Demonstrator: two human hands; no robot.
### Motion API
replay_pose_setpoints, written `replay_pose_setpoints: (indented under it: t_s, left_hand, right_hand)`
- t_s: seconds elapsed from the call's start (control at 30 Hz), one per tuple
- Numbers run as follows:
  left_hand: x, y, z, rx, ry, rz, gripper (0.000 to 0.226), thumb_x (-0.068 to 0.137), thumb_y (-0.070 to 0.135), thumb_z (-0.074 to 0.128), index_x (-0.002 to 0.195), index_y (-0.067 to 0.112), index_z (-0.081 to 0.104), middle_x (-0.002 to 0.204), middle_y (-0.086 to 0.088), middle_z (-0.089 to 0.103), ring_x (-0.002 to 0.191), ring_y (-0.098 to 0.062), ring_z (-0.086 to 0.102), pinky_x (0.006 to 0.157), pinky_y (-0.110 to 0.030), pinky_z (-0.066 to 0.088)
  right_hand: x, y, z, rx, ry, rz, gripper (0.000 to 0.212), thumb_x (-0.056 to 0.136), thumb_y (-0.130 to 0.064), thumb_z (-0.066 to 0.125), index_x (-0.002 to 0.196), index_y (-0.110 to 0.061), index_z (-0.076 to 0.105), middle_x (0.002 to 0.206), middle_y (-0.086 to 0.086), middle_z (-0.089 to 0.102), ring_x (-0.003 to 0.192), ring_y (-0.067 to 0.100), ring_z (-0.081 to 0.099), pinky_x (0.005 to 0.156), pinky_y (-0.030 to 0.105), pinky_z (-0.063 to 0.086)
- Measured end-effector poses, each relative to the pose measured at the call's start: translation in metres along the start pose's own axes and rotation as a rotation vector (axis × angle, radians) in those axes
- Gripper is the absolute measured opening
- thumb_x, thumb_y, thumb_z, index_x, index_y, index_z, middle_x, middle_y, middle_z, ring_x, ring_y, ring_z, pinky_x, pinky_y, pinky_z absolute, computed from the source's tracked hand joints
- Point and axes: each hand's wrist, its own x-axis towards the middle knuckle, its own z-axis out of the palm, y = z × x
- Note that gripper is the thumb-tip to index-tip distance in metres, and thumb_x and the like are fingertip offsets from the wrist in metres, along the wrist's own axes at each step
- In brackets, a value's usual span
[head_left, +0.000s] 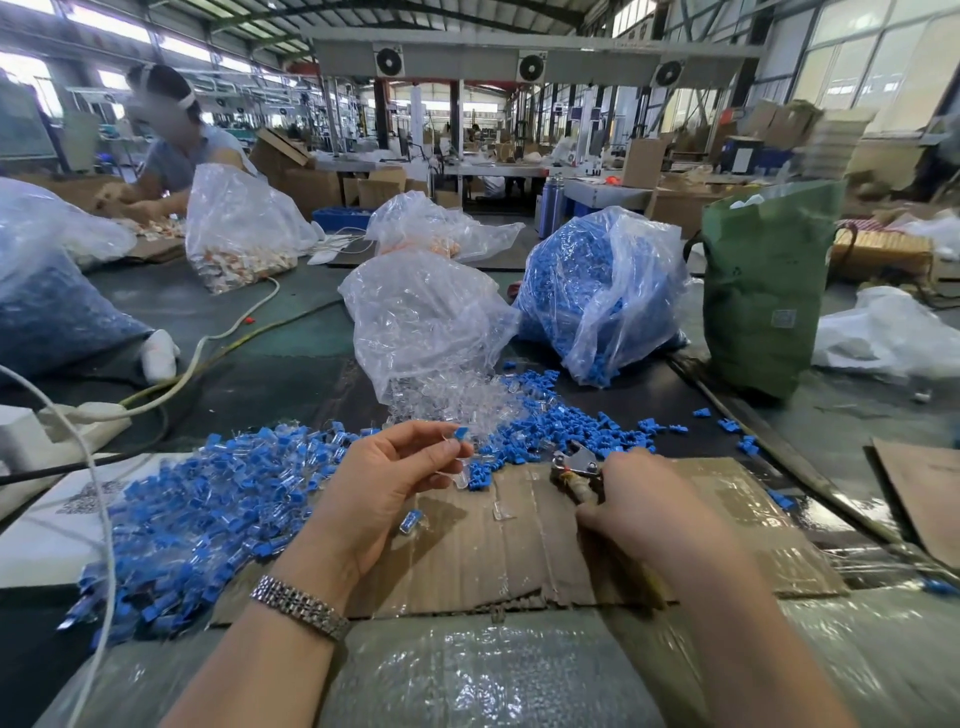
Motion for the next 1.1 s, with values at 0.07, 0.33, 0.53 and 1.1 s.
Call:
replay_pose_setpoints:
  t_s: [0.07, 0.33, 0.53, 1.1]
  left_hand:
    - [-0.001, 0.001, -0.001, -0.007, 0.011, -0.001, 0.027, 0.078, 0.018, 0.077, 0.104, 0.011, 0.078, 0.106, -0.017, 0.077, 0.094, -0.025, 0.074, 0.077, -0.025, 0.06]
    - [-0.001, 0.004, -0.001, -0.104, 0.046, -0.018, 0.027, 0.076, 0.015, 0.077, 0.103, 0.012, 0.079, 0.111, -0.015, 0.076, 0.1, -0.022, 0.073, 0.077, -0.024, 0.059]
    - [-0.002, 0.006, 0.001, -0.065, 0.028, -0.008, 0.025, 0.076, 0.016, 0.076, 0.1, 0.018, 0.081, 0.108, -0.008, 0.078, 0.095, -0.013, 0.073, 0.075, -0.021, 0.057]
    - [-0.004, -0.001, 0.005, 0.265, 0.084, 0.017, 0.02, 0.082, 0.024, 0.075, 0.098, 0.033, 0.081, 0.097, -0.003, 0.079, 0.089, -0.021, 0.07, 0.081, -0.032, 0.056]
  right_hand:
    - [-0.003, -0.003, -0.001, 0.018, 0.015, -0.04, 0.034, 0.09, -0.04, 0.063, 0.07, -0.025, 0.04, 0.094, 0.004, 0.055, 0.085, 0.022, 0.05, 0.064, 0.031, 0.039]
    - [-0.014, -0.026, -0.018, 0.645, -0.308, -0.283, 0.024, 0.099, -0.024, 0.061, 0.078, -0.013, 0.059, 0.071, 0.004, 0.065, 0.065, 0.018, 0.068, 0.074, 0.037, 0.058]
    - [-0.023, -0.05, -0.026, 0.856, -0.505, -0.299, 0.011, 0.101, -0.009, 0.056, 0.092, -0.003, 0.059, 0.083, 0.011, 0.065, 0.073, 0.021, 0.071, 0.078, 0.039, 0.062]
    - [-0.027, -0.06, -0.001, 0.739, -0.35, -0.308, 0.038, 0.103, -0.046, 0.05, 0.08, -0.016, 0.054, 0.064, 0.001, 0.056, 0.057, 0.019, 0.054, 0.064, 0.038, 0.052]
